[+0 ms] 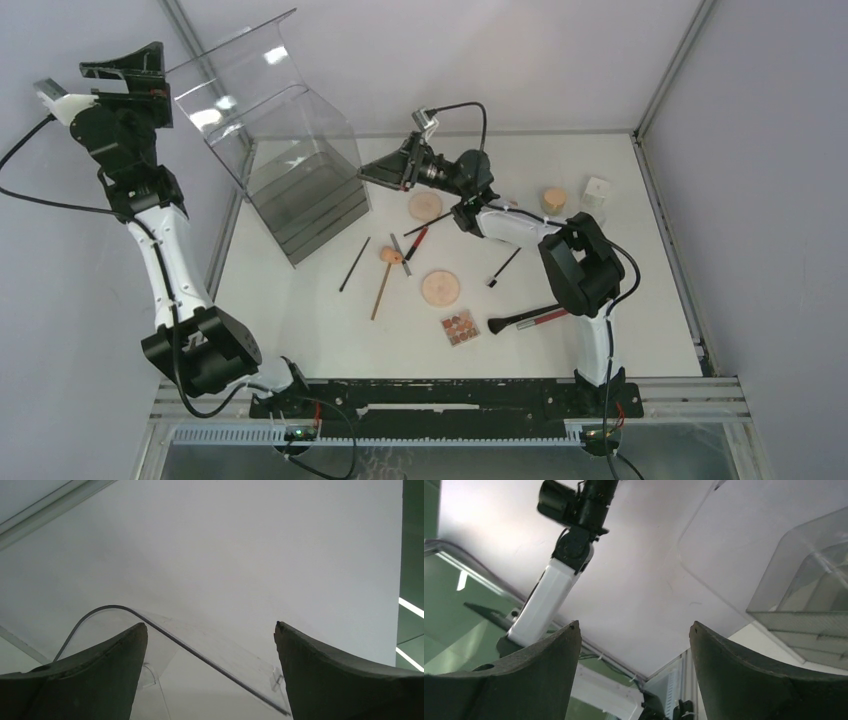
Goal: Organize the makeup
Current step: Open the storage box at the center of the board.
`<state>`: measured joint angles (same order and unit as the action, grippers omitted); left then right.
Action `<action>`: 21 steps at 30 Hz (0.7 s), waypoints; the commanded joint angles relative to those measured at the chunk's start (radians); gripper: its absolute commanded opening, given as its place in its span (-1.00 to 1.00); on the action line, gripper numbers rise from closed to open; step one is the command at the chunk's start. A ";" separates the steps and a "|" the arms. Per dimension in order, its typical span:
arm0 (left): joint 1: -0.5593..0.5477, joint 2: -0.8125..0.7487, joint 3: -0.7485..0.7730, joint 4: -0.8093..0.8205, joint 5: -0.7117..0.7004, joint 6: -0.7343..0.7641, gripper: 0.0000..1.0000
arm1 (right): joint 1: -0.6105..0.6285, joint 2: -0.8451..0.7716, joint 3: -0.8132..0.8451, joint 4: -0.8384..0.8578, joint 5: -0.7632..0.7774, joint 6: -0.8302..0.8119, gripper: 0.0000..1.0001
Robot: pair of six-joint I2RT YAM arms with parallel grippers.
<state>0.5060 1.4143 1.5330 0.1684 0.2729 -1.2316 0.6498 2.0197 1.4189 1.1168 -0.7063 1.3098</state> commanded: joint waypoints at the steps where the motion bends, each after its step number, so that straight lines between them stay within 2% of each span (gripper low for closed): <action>1: 0.012 -0.024 0.104 0.137 -0.058 -0.001 0.98 | 0.002 -0.053 0.188 -0.503 0.067 -0.322 0.70; 3: 0.012 -0.020 0.111 0.127 -0.057 0.006 0.98 | 0.007 -0.050 0.306 -0.809 0.194 -0.536 0.71; 5: 0.012 -0.016 0.120 0.114 -0.055 0.013 0.98 | 0.016 -0.027 0.428 -1.023 0.317 -0.728 0.70; 9: 0.012 -0.005 0.128 0.102 -0.052 0.021 0.99 | 0.018 0.024 0.538 -1.097 0.485 -0.961 0.69; 14: 0.012 0.007 0.129 0.100 -0.052 0.027 0.99 | 0.027 0.193 0.841 -1.257 0.542 -1.213 0.71; 17: 0.012 0.010 0.130 0.099 -0.052 0.030 0.98 | 0.033 0.288 1.001 -1.319 0.541 -1.283 0.73; 21: 0.012 0.014 0.141 0.093 -0.042 0.029 0.98 | 0.033 0.330 1.032 -1.289 0.509 -1.301 0.72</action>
<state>0.5110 1.4319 1.6161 0.2317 0.2298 -1.2236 0.6724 2.3215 2.4031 -0.1196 -0.1989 0.1272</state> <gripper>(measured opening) 0.994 0.862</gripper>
